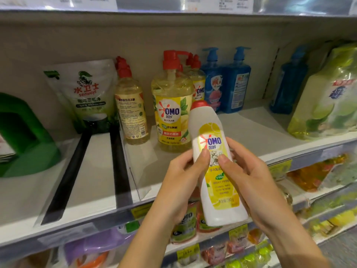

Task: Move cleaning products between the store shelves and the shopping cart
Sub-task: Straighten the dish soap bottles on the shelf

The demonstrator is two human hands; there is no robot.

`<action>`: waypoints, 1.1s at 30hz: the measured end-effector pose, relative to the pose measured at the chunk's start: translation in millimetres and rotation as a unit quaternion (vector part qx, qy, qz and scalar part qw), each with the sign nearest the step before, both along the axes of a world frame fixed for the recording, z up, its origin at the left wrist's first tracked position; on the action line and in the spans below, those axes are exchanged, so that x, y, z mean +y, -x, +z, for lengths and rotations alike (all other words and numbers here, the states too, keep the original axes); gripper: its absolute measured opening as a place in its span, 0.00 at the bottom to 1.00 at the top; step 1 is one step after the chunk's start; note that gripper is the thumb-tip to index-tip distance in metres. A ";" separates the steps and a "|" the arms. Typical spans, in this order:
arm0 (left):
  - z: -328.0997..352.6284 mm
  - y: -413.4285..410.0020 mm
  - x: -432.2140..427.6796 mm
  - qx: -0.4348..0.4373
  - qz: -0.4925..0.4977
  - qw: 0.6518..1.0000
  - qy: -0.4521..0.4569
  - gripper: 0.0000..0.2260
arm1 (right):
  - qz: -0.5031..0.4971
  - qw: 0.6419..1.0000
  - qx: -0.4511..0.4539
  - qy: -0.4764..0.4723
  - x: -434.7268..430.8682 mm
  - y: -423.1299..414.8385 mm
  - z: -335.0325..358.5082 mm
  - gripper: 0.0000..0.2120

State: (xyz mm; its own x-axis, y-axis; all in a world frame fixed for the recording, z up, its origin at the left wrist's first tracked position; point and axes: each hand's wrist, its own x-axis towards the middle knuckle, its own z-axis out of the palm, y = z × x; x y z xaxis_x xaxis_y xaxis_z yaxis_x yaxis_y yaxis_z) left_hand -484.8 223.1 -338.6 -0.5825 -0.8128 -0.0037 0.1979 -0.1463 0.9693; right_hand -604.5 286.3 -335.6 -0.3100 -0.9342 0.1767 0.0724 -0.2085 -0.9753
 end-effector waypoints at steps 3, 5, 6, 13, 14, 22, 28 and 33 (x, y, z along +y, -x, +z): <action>0.4 -12.9 14.2 0.013 0.010 1.000 0.005 0.16 | 0.012 1.000 -0.014 0.004 9.5 -6.6 -1.2 0.19; 1.8 -23.3 22.7 0.016 0.021 1.000 0.004 0.16 | 0.024 1.000 -0.013 0.006 14.0 -13.7 -1.1 0.21; 3.0 -29.4 26.8 0.019 0.027 0.999 0.004 0.17 | 0.030 0.999 -0.012 0.007 15.9 -18.1 -0.5 0.21; 15.2 -85.5 53.2 0.019 0.092 0.995 0.027 0.16 | 0.107 0.994 -0.008 0.027 23.6 -62.9 8.2 0.19; 16.8 -94.6 57.2 0.017 0.103 0.994 0.032 0.17 | 0.117 0.993 -0.007 0.030 24.6 -71.2 10.3 0.20; 27.0 -194.4 83.7 0.012 0.171 0.983 0.065 0.11 | 0.186 0.980 -0.009 0.065 34.7 -163.2 26.1 0.22; 34.2 -292.6 103.4 0.020 0.208 0.973 0.102 0.12 | 0.223 0.972 -0.018 0.074 44.4 -261.7 29.6 0.22; 50.4 -369.8 106.6 0.013 0.216 0.967 0.136 0.12 | 0.214 0.971 0.001 0.102 45.8 -336.5 42.9 0.24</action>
